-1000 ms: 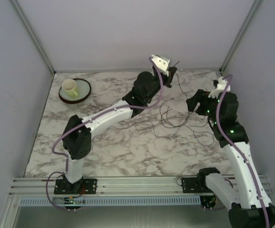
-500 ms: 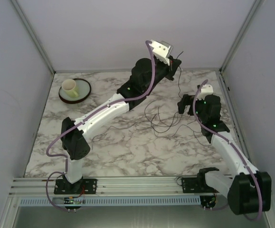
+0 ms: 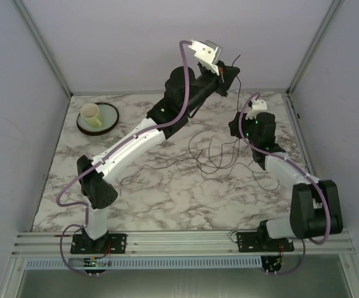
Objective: Zip-tie the wires
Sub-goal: Pick up the cable at the center of the board, then straighten the cable at the center of the board.
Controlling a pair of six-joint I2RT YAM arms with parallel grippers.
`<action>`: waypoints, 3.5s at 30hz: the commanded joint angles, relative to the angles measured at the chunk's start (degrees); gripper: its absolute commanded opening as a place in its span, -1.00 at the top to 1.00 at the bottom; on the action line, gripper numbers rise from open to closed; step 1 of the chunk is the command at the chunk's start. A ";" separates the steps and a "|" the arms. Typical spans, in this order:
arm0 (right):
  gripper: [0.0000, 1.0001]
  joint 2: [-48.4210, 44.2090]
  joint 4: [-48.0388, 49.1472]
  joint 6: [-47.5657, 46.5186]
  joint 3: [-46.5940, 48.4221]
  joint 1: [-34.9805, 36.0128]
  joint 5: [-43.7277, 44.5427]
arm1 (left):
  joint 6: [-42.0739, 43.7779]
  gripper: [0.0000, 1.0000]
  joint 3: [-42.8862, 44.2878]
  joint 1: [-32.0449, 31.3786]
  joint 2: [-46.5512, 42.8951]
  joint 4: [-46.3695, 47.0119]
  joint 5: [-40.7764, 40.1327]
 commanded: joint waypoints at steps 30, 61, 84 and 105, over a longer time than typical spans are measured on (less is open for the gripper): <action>0.95 -10.91 -18.30 -11.05 14.81 4.70 41.35 | -14.14 1.00 -37.16 33.31 -42.48 -15.40 -13.23; 1.00 -27.17 -35.10 -14.67 10.21 -4.20 39.50 | -14.92 1.00 -51.49 50.50 -51.93 -28.01 -1.89; 1.00 -20.03 -64.27 -24.28 15.00 -1.42 25.90 | -29.89 1.00 -82.87 48.81 -62.15 -27.99 0.10; 0.73 -7.33 -61.49 -24.59 7.77 5.46 28.68 | -37.21 1.00 -96.65 42.22 -56.72 -17.16 -7.49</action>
